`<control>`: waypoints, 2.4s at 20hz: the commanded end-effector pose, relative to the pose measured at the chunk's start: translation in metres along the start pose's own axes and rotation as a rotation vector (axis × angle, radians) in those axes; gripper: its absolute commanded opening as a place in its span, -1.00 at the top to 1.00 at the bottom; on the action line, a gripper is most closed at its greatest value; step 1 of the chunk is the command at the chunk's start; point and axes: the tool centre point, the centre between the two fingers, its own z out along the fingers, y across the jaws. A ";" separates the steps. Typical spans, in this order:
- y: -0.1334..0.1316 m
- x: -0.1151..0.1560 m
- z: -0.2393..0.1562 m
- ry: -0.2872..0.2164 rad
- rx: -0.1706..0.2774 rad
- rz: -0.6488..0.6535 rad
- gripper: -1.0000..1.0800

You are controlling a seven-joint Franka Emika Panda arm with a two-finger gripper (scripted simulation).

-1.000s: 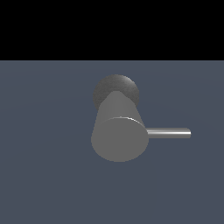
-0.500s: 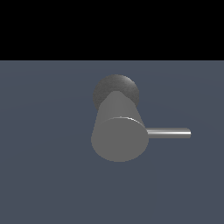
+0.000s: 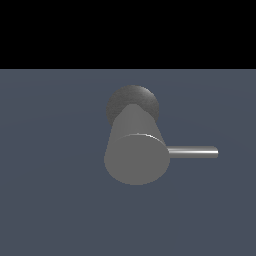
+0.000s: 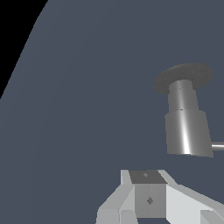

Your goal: Turn on the faucet by rotating a designated handle.

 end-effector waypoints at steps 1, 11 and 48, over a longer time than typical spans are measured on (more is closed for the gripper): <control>0.004 0.007 -0.014 0.064 0.098 0.014 1.00; 0.039 0.033 -0.073 0.315 0.468 0.108 1.00; 0.384 0.028 -0.002 0.932 1.433 1.191 1.00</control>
